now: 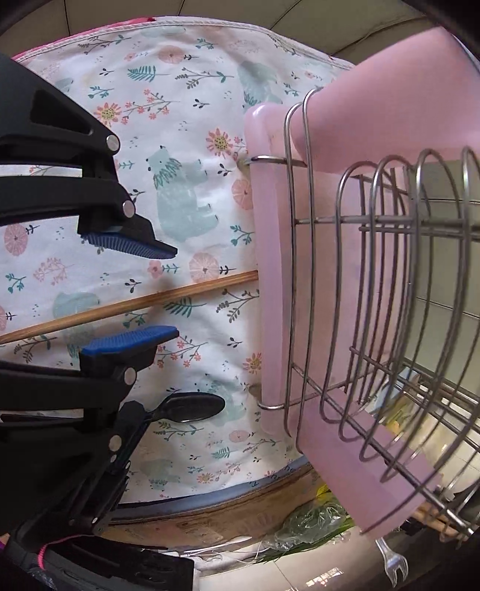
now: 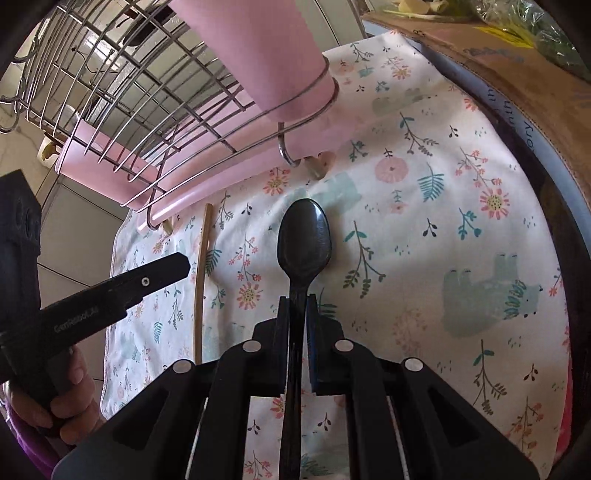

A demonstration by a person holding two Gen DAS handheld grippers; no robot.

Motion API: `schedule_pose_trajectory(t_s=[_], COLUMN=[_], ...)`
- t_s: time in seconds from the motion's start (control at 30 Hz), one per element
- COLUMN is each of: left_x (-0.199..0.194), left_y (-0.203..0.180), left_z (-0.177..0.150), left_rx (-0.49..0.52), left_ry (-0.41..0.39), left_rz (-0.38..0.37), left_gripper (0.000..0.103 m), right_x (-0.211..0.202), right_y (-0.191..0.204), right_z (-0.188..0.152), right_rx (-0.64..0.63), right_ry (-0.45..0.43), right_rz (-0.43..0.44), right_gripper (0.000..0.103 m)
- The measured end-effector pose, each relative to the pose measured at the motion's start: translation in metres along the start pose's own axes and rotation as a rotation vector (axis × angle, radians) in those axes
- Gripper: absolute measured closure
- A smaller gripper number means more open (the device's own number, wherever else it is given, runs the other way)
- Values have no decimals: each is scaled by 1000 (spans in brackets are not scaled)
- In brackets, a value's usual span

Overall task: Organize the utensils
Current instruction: 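Grasp the black spoon with the right gripper while the left gripper grasps a wooden chopstick, then lift the black spoon and wooden chopstick with both grippers above the pink holder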

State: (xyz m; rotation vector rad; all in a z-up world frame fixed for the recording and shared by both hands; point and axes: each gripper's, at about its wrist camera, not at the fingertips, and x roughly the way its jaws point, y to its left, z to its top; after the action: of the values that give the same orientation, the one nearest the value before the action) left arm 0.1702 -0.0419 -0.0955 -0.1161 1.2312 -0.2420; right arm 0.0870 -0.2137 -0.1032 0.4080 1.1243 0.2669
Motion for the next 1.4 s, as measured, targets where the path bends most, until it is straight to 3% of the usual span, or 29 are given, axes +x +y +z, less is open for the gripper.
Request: schedule_pose_trajectory(t_s=[0.2,0.3,0.33,0.4,0.6,0.77,0.97,1.0,1.07,1.23,1.4], left_x=[18,18,18,16,-2,-31,-65,-73,-84,-114,-136], left_y=[-7,-8,-8,-5,6,15,33,39,45,60,70], left_z=[9,11,12,14,6,-12,-27,-30,-34,-46,-50], left_rx=[-12,-7,-9,-29,-37,-39,-48,-51,-54,-51,-62], left_ry=[54,48,44,47,7,-60,-137,-148,-172,-264,-342], left_rz=[68,101,90,54,-15,-88,-159,-168,-183,-193,-209], left_gripper=[68,85,94,97,97,97,97,97,97,97,97], right_x=[1,-2,-2,-2,-1,3,8,8,8,-3,-38], right_y=[-1,-4,-4,-4,-12,-17,-16,-16,-16,-9,11], right_z=[0,-1,-1,-1,5,13,21,22,21,13,7], right_rx=[2,10,12,14,32,48,52,52,34,-9,-111], right_ry=[10,14,16,22,85,149,174,171,160,83,-66], right_rz=[8,18,21,24,64,132,143,142,111,127,142], right_gripper=[94,94,94,94,93,75,75,76,94,99,99])
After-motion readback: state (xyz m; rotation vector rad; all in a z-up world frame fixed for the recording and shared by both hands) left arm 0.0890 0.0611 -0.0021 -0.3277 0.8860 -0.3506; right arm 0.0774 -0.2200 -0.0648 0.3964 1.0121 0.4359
